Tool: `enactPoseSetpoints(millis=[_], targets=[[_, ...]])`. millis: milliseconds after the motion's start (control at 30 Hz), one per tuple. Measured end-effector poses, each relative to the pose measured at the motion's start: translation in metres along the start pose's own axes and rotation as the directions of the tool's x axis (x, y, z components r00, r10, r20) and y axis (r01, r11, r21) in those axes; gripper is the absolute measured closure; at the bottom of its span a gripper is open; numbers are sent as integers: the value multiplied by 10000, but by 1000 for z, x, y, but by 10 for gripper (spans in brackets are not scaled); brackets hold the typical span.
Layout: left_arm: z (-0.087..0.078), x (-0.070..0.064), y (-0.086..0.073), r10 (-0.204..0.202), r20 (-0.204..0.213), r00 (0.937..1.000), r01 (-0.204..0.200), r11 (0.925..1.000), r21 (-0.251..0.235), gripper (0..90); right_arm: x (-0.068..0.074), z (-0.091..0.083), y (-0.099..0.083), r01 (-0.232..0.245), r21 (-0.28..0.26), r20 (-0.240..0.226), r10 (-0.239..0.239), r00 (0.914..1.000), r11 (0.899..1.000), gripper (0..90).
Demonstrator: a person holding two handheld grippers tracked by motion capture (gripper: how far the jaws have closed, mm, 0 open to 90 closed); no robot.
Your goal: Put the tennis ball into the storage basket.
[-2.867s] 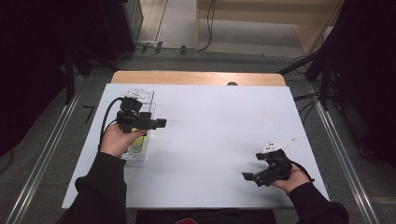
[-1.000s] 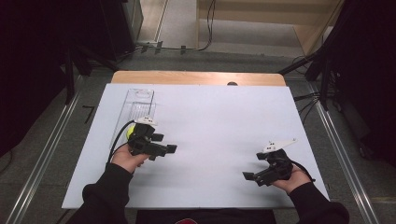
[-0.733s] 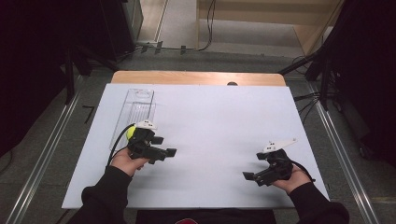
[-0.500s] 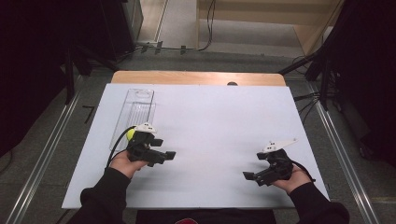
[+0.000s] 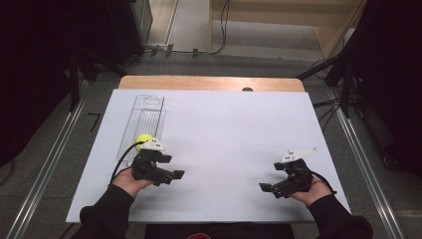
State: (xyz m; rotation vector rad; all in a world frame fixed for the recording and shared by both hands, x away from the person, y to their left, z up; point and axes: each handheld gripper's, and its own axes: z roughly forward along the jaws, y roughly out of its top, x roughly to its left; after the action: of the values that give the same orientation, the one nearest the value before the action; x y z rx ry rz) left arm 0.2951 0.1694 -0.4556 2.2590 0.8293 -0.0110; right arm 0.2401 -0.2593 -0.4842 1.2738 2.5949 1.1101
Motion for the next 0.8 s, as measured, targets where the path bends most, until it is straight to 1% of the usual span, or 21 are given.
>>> enactPoseSetpoints(millis=[167,233,367,433,467,500,700,800], targets=[[-1,-2,-4,221,86,9997,-222,9997,35,211,0,0,0,-41,2,15,41,10000,10000,0],[-1,-2,-6,287,50,9996,-287,9995,105,211,-1,0,0,-38,-6,30,38,10000,10000,0],[-3,-4,-9,299,103,9995,-299,9995,24,211,-2,-1,-1,-107,-10,30,107,9999,9999,0],[-5,-5,-11,402,98,9991,-403,9991,93,211,-2,-1,-1,-112,-36,34,112,9999,9999,0],[-5,-5,-12,376,112,9992,-376,9993,30,211,-2,-1,-1,-107,-34,35,107,9999,9999,0],[-6,-4,-13,399,120,9991,-400,9992,95,211,-2,-1,0,-106,-35,35,106,9999,9999,0],[-9,-4,-16,418,69,9991,-418,9991,19,211,-2,-1,0,-108,-44,40,109,9999,9999,0],[-11,-6,-18,440,148,9989,-441,9990,62,211,-2,-2,0,-83,-52,50,83,10000,10000,0]])
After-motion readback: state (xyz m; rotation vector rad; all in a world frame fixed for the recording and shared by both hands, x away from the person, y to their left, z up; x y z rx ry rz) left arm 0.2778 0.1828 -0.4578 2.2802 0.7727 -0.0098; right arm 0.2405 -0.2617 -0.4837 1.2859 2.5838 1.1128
